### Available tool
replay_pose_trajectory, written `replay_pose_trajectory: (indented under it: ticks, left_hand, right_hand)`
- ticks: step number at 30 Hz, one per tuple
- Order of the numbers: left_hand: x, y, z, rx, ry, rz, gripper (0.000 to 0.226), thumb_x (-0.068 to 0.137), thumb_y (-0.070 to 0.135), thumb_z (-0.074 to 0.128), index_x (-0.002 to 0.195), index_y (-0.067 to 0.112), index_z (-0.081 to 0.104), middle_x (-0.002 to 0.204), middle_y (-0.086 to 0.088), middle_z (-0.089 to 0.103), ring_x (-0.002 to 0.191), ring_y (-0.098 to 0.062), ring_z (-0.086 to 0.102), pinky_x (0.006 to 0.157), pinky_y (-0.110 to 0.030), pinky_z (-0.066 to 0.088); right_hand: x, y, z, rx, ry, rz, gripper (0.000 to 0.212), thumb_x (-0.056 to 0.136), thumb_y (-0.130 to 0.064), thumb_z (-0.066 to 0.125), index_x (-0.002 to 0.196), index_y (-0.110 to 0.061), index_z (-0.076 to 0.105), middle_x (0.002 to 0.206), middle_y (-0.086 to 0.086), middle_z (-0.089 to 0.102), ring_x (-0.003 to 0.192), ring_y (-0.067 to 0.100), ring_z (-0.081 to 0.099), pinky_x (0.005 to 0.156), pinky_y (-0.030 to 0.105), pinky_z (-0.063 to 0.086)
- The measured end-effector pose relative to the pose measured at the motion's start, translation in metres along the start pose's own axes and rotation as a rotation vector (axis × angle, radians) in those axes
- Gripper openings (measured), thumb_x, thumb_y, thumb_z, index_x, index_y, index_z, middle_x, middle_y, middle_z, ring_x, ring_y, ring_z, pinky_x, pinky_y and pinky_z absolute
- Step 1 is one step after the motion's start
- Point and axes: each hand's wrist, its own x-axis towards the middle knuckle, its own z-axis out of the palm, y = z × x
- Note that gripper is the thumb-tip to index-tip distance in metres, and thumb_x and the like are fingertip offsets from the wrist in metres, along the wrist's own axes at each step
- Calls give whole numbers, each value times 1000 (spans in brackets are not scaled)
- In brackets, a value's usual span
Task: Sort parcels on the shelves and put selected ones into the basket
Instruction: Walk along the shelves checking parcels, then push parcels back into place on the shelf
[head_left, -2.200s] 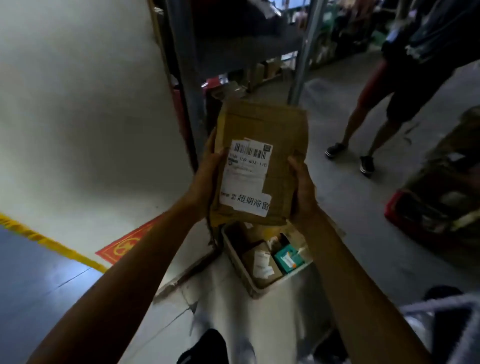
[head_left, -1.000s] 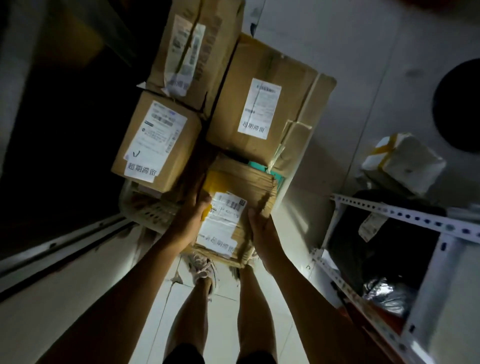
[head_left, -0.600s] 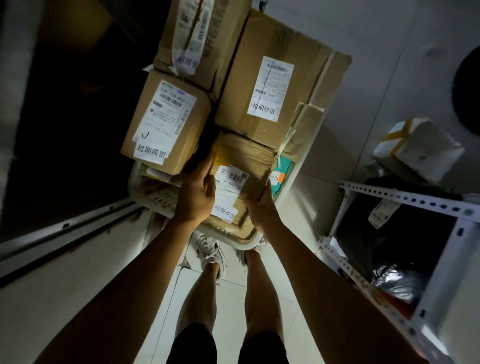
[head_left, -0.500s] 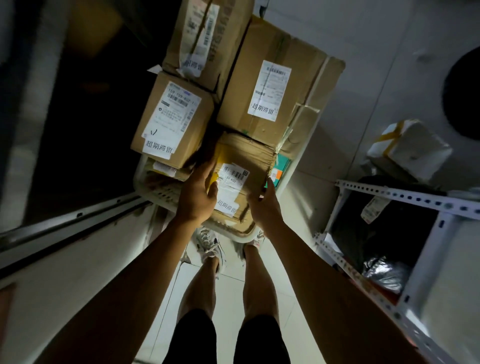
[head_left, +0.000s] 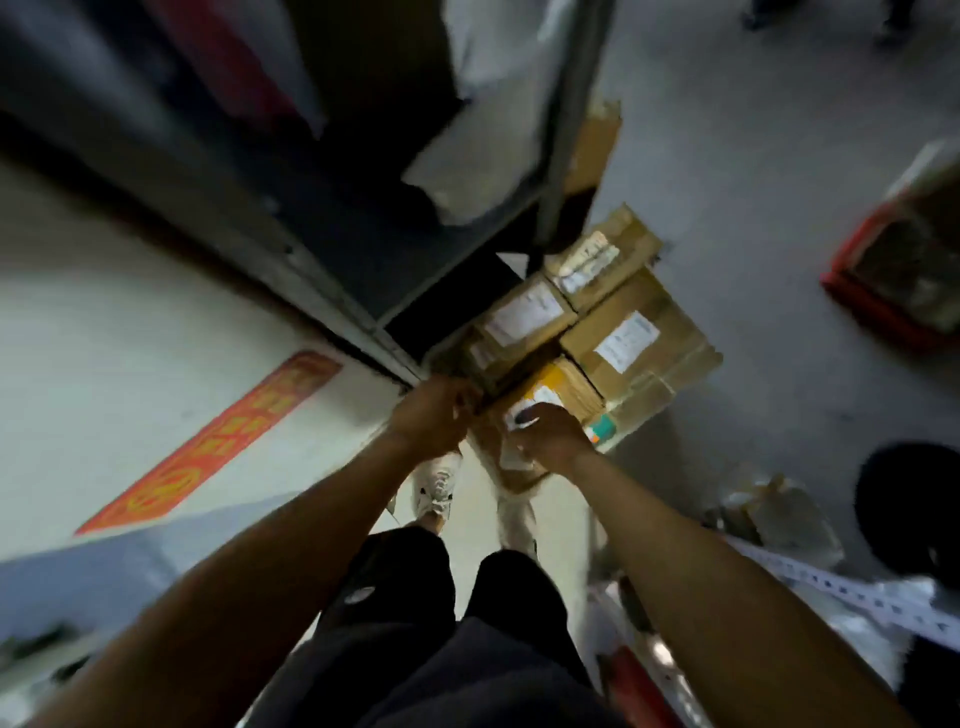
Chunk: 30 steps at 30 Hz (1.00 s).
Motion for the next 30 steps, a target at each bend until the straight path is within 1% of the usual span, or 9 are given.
replay_pose_trajectory:
  ticks: [3,6,11,14,17,20,23,26,30]
  left_hand:
    - [-51,-6,-28,-43,205,-109,25,92,27,64,116,28,68,111,4,69,102,-18,64,84,-36,54]
    - [-114,-25,-43,-159,350,-276,25,91,36,65,115,32,67,110,7,68,102,-16,64,88,-37,54]
    - [-229,-81,-35,-264,504,-581,29,92,32,64,120,31,63,113,9,66,112,-16,60,92,-37,51]
    - [-309,-113,-25,-354,612,-768,28,90,32,64,118,30,65,113,8,67,110,-17,61,92,-36,51]
    - [-391,-136,-10,-424,733,-915,26,89,31,65,115,30,66,107,9,68,105,-15,63,90,-35,53]
    - [-473,-153,3,-478,832,-1055,28,88,32,64,116,31,67,108,10,68,104,-15,64,91,-36,54]
    - [-549,-164,14,-481,947,-1192,29,87,32,64,116,29,67,111,8,68,104,-17,64,90,-34,53]
    - [-615,-159,31,-535,1081,-1330,29,86,31,65,115,29,67,111,7,68,103,-19,64,87,-36,54]
    - [-693,-137,51,-549,1221,-1518,28,87,31,66,115,27,68,107,5,69,101,-21,65,85,-35,54]
  right_hand:
    - [-22,-50,3,-256,-98,-218,45,87,-27,73,128,-15,59,119,9,66,108,31,64,85,33,51]
    - [-50,-88,31,-402,-193,-376,39,88,-16,70,125,-13,58,106,5,63,100,25,63,78,28,49]
    - [-97,-139,123,-616,-399,-590,39,88,-13,72,125,-13,59,99,-1,63,91,15,60,80,27,50]
    - [-134,-160,192,-763,-545,-683,35,90,-19,71,124,-20,60,99,0,67,77,9,61,65,17,49]
    - [-179,-165,262,-875,-659,-792,34,90,-18,70,122,-20,61,101,2,68,76,11,60,58,14,48]
    - [-229,-162,336,-955,-765,-915,36,88,-16,73,123,-16,63,94,2,67,77,14,61,72,26,54]
    - [-286,-157,407,-1027,-911,-1005,39,91,-19,71,128,-18,59,102,0,65,81,12,60,60,16,44]
    - [-348,-148,464,-1085,-1057,-1112,41,92,-19,69,131,-19,58,103,0,65,90,17,63,60,16,44]
    - [-427,-135,525,-1192,-1232,-1272,41,92,-20,70,132,-19,58,96,-2,65,77,11,60,55,19,43]
